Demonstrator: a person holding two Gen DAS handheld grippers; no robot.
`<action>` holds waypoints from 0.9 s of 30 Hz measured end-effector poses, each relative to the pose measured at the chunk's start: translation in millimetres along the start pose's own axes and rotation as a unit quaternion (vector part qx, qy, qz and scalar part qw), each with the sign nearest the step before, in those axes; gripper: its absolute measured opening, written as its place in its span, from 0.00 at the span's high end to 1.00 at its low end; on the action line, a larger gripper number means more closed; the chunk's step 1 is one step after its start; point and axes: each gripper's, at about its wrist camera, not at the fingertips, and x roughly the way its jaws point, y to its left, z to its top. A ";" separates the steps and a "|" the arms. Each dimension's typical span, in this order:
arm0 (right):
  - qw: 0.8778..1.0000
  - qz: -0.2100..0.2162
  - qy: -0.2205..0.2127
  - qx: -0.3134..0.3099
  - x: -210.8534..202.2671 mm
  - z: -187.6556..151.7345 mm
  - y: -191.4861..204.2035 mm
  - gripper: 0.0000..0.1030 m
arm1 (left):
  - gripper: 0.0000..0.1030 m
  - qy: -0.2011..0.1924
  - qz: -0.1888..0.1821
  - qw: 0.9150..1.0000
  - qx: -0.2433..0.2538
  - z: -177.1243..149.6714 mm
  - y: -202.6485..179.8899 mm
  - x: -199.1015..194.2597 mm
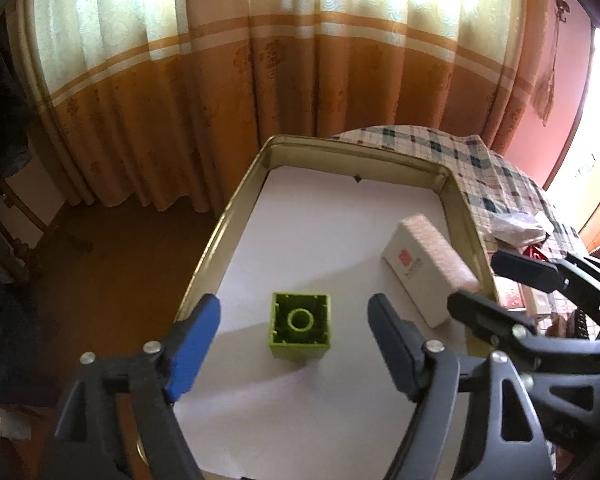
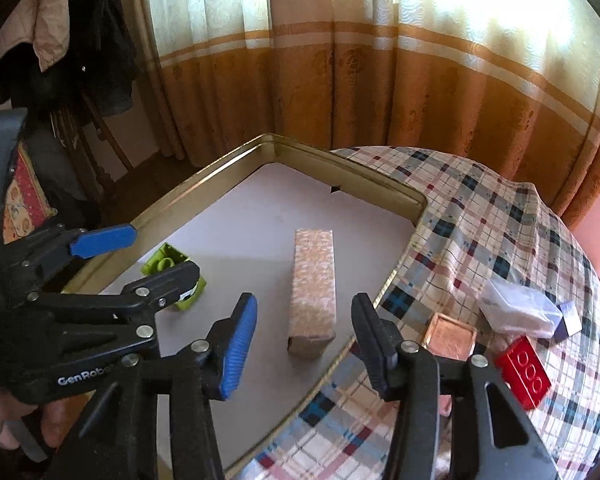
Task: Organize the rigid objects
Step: 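Open both tools to drop the green brick and patterned box into the tray, then grasp the blue Duplo brick with the left tool while the right tool grasps the black comb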
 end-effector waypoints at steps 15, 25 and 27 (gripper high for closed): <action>0.995 -0.039 -0.015 0.086 -92.6 -94.8 -95.9 0.31 | 0.03 -0.005 -0.088 0.994 0.063 -21.7 -84.8 -42.5; 0.979 -0.055 0.002 0.196 -96.3 -141.5 -159.8 0.26 | 0.03 -0.005 -0.110 0.986 0.128 -52.0 -149.0 -55.5; 0.978 -0.051 -0.001 0.204 -96.6 -142.1 -159.7 0.26 | 0.03 -0.005 -0.115 0.984 0.138 -57.7 -157.6 -57.0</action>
